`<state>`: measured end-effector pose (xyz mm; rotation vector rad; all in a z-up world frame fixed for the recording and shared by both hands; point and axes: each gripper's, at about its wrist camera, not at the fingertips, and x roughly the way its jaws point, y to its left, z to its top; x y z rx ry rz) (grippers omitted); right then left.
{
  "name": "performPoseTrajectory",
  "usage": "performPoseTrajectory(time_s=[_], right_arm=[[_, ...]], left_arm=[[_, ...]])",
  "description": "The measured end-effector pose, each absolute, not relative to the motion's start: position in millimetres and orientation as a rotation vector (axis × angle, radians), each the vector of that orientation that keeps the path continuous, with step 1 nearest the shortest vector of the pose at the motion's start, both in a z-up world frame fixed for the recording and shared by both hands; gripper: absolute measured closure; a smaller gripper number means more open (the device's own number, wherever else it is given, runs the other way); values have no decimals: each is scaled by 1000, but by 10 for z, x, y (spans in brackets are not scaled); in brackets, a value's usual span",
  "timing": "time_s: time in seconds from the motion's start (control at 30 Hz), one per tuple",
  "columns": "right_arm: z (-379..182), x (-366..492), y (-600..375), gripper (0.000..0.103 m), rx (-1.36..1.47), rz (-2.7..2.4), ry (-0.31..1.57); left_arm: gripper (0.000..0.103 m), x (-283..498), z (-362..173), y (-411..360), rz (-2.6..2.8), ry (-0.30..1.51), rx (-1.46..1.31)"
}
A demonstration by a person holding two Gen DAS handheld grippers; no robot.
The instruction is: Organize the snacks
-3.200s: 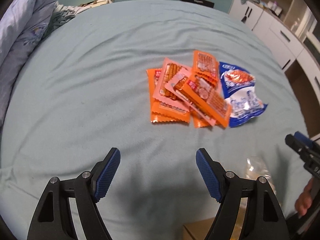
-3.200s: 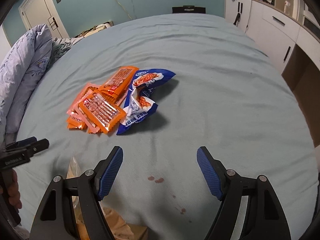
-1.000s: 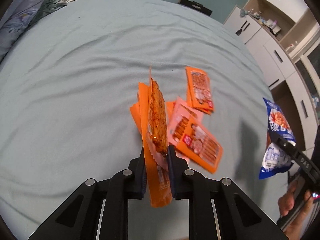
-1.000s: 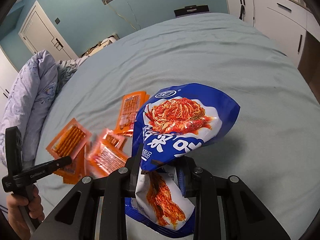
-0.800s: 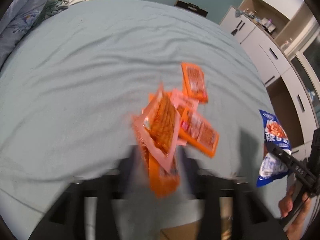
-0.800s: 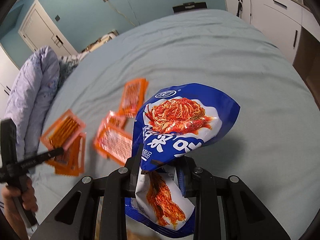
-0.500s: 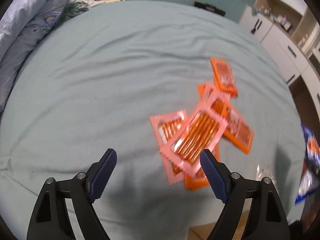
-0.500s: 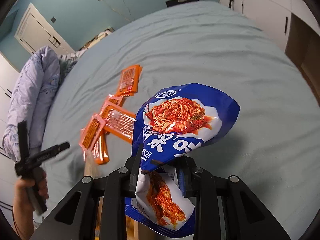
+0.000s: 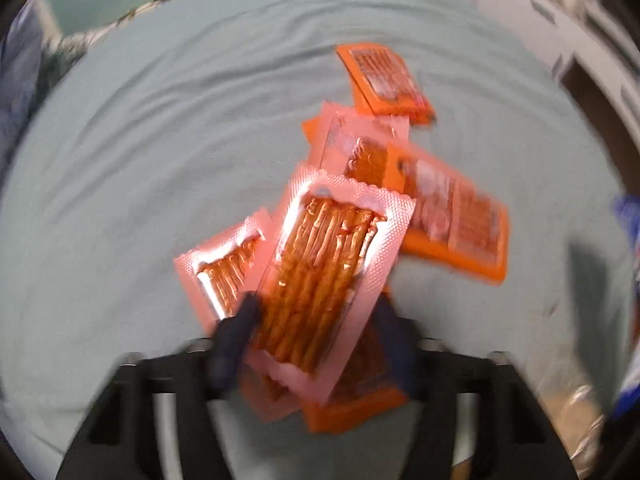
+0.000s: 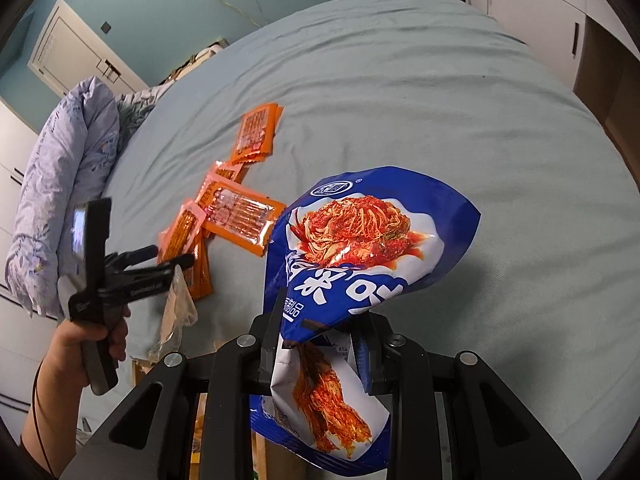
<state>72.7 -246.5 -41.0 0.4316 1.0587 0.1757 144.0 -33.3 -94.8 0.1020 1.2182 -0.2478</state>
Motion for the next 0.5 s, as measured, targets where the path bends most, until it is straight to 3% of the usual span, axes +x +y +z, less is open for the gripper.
performPoseTrajectory(time_s=[0.03, 0.1, 0.13, 0.33, 0.5], right_arm=[[-424, 737, -2456, 78, 429, 179, 1062], [-457, 788, -2447, 78, 420, 184, 1067], [-477, 787, -2460, 78, 417, 183, 1068], [-510, 854, -2525, 78, 433, 172, 1072], [-482, 760, -2532, 78, 438, 158, 1050]], left_arm=[[69, 1498, -918, -283, -234, 1230, 57], [75, 1566, -866, -180, -211, 1242, -15], [96, 1575, -834, -143, -213, 1236, -38], [98, 1475, -600, 52, -203, 1201, -116], [98, 1113, -64, 69, -270, 1109, -156]])
